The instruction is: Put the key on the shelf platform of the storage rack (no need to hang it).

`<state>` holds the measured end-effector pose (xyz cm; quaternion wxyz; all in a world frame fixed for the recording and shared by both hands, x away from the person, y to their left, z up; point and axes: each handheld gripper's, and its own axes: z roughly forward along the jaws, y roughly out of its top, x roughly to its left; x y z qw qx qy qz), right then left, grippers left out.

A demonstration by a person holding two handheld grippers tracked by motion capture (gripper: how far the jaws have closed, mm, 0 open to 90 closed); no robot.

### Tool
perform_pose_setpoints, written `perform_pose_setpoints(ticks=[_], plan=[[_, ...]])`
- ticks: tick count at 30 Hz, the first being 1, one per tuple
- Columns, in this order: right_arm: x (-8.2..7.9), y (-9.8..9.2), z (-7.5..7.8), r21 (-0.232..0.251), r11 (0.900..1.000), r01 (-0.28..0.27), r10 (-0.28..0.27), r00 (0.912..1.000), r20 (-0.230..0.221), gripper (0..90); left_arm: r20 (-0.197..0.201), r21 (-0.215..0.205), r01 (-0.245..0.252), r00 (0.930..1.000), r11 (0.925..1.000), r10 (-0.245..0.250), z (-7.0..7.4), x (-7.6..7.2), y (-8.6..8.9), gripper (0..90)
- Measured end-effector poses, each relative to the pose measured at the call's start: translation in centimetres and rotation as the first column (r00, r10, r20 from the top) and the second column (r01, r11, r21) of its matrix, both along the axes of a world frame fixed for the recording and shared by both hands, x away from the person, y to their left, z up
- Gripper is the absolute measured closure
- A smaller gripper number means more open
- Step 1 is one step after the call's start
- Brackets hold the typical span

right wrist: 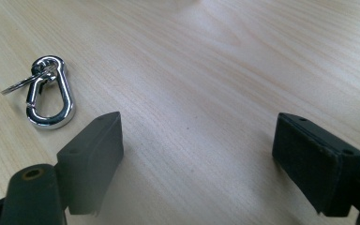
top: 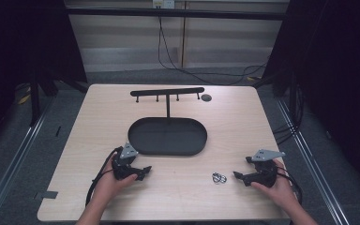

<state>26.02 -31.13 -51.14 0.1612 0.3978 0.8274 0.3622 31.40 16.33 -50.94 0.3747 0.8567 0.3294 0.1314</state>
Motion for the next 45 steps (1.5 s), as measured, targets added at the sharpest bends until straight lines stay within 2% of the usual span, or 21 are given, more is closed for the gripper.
perform_pose_setpoints(ticks=[6, 10, 12, 15, 16, 19, 20, 21, 22, 23, 24, 28, 30, 31, 36, 45], plan=[[-0.2, -0.1, 0.1, -0.005, 1.0, -0.009, 0.009, 0.9999, -0.004, 16.1, 0.001, 0.003, 0.004, 1.0, 1.0, -0.004, 0.0, 0.0, 0.0, 16.2], [-0.2, 0.1, 0.8, -0.044, 0.999, -0.032, 0.03, 0.9984, -0.047, 16.4, 0.002, 0.005, 0.006, 1.0, 1.0, -0.006, 0.0, 0.0, 0.0, 16.2], [-0.2, 0.2, 1.1, -0.045, 0.998, -0.043, 0.04, 0.9974, -0.06, 17.4, 0.002, 0.004, 0.006, 1.0, 1.0, -0.006, 0.0, 0.0, 0.0, 16.0], [-0.5, 0.9, 2.3, -0.066, 0.995, -0.071, 0.064, 0.9927, -0.102, 19.4, 0.001, 0.007, 0.006, 1.0, 1.0, -0.006, 0.0, 0.0, 0.0, 16.0], [-0.6, 1.1, 2.5, -0.078, 0.993, -0.084, 0.076, 0.9918, -0.103, 19.5, 0.001, 0.008, 0.005, 1.0, 1.0, -0.005, 0.0, 0.0, 0.0, 16.0], [-1.1, 1.7, 2.9, -0.07, 0.989, -0.133, 0.122, 0.9821, -0.143, 20.4, 0.001, 0.007, 0.005, 1.0, 1.0, -0.005, 0.0, 0.0, 0.0, 16.0], [-1.1, 1.7, 2.9, -0.07, 0.989, -0.133, 0.122, 0.9821, -0.143, 20.4, 0.001, 0.004, 0.006, 1.0, 1.0, -0.006, 0.0, 0.0, 0.0, 16.0], [-1.3, 2.1, 3.0, -0.073, 0.982, -0.172, 0.157, 0.9715, -0.177, 23.6, 0.001, 0.007, 0.006, 1.0, 1.0, -0.006, 0.0, 0.0, 0.0, 15.9], [-1.3, 2.3, 3.0, -0.073, 0.981, -0.179, 0.162, 0.9677, -0.193, 25.8, 0.001, 0.007, 0.006, 1.0, 1.0, -0.006, 0.0, 0.0, 0.0, 15.9], [-1.3, 2.3, 3.0, -0.073, 0.981, -0.179, 0.162, 0.9677, -0.193, 25.8, 0.001, 0.007, 0.006, 1.0, 1.0, -0.006, 0.0, 0.0, 0.0, 15.9], [-1.2, 2.8, 3.1, -0.078, 0.977, -0.198, 0.178, 0.9614, -0.21, 27.9, 0.001, 0.007, 0.005, 1.0, 1.0, -0.005, 0.0, 0.0, 0.0, 15.9], [-0.7, 3.5, 3.2, -0.103, 0.97, -0.222, 0.193, 0.9527, -0.235, 33.3, 0.001, 0.004, 0.006, 1.0, 1.0, -0.006, 0.0, 0.0, 0.0, 15.9], [-0.6, 4.0, 3.4, -0.099, 0.967, -0.233, 0.202, 0.9473, -0.248, 35.4, 0.001, 0.004, 0.006, 1.0, 1.0, -0.006, 0.0, 0.0, 0.0, 15.9], [-0.6, 4.0, 3.4, -0.099, 0.967, -0.233, 0.202, 0.9473, -0.248, 35.4, 0.001, 0.004, 0.007, 1.0, 1.0, -0.007, 0.0, 0.0, 0.0, 15.9], [-0.5, 5.6, 3.9, -0.148, 0.95, -0.276, 0.228, 0.9329, -0.279, 39.6, 0.0, 0.008, 0.006, 1.0, 1.0, -0.006, 0.0, 0.0, 0.0, 15.8], [0.3, 7.4, 3.9, -0.186, 0.928, -0.322, 0.26, 0.9191, -0.297, 46.6, -0.001, 0.009, 0.008, 1.0, 0.9999, -0.008, 0.0, 0.0, 0.0, 15.8]])
